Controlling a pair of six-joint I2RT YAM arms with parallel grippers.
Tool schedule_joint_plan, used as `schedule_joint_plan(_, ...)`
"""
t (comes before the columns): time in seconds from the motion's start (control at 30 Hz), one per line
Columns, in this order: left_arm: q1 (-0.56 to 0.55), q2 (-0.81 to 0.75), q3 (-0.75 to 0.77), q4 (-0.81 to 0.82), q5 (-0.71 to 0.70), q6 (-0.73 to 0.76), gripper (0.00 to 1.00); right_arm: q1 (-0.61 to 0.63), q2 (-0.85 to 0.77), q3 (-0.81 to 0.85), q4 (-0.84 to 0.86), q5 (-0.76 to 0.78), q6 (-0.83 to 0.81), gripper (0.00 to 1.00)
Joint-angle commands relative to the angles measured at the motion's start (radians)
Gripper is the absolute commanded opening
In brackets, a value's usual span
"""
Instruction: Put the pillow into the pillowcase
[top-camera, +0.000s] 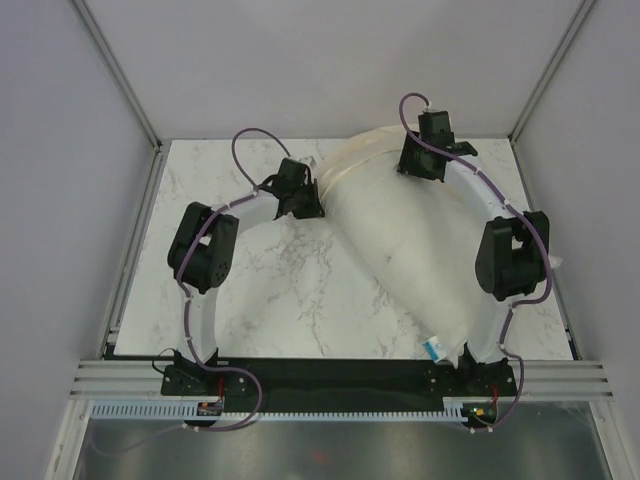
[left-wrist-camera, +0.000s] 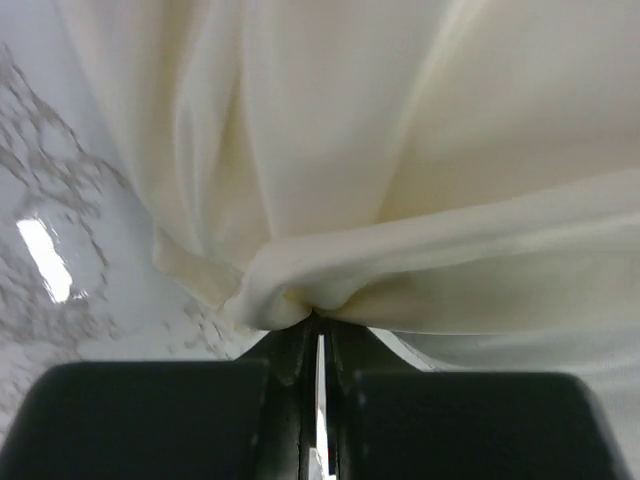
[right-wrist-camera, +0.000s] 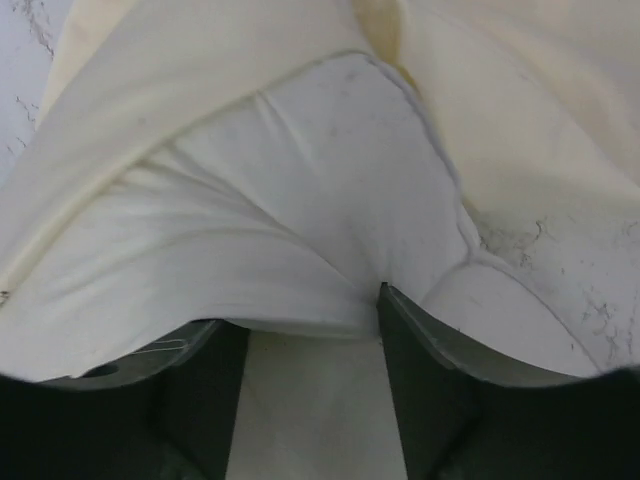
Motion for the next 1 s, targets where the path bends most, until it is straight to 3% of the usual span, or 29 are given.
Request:
schedule_joint_plan(0.0, -0.055, -0.1, -0.143, 0.031, -0.023, -0.095, 0.02, 0.01, -0.052, 0.029, -0.065, 0.047, -0.047, 0.67)
schedule_joint_plan(0.17, -0.079, -0.138, -0.222, 0.107, -0.13, -0.13, 0.02, 0.111, -0.288, -0.059, -0.094, 0.138, -0.154, 0.86)
schedule_joint_plan(0.3, -0.093, -0.17, -0.256, 0.135, -0.208, -0.13, 0.02, 0.323, -0.428, -0.152, -0.082, 0.146, -0.306, 0.88)
schedule_joint_plan(0.43, -0.095, -0.207, -0.273, 0.135, -0.27, -0.115, 0.02, 0.448, -0.465, -0.286, -0.043, 0.167, -0.372, 0.9)
schedule_joint_plan(0.63, -0.093, -0.252, -0.267, 0.11, -0.284, -0.106, 0.02, 0.557, -0.336, -0.407, -0.004, 0.412, -0.378, 0.94)
schedule_joint_plan(0.9, -0.093, -0.25, -0.24, 0.093, -0.265, -0.11, 0.02, 0.567, -0.083, -0.436, 0.094, 0.648, -0.391, 0.98)
schedule_joint_plan(0.93, -0.093, -0.247, -0.239, 0.095, -0.265, -0.112, 0.02, 0.567, -0.054, -0.426, 0.1, 0.709, -0.38, 0.95)
schedule_joint_plan(0.97, -0.093, -0.244, -0.234, 0.095, -0.265, -0.11, 0.02, 0.565, -0.031, -0.412, 0.103, 0.745, -0.369, 0.83)
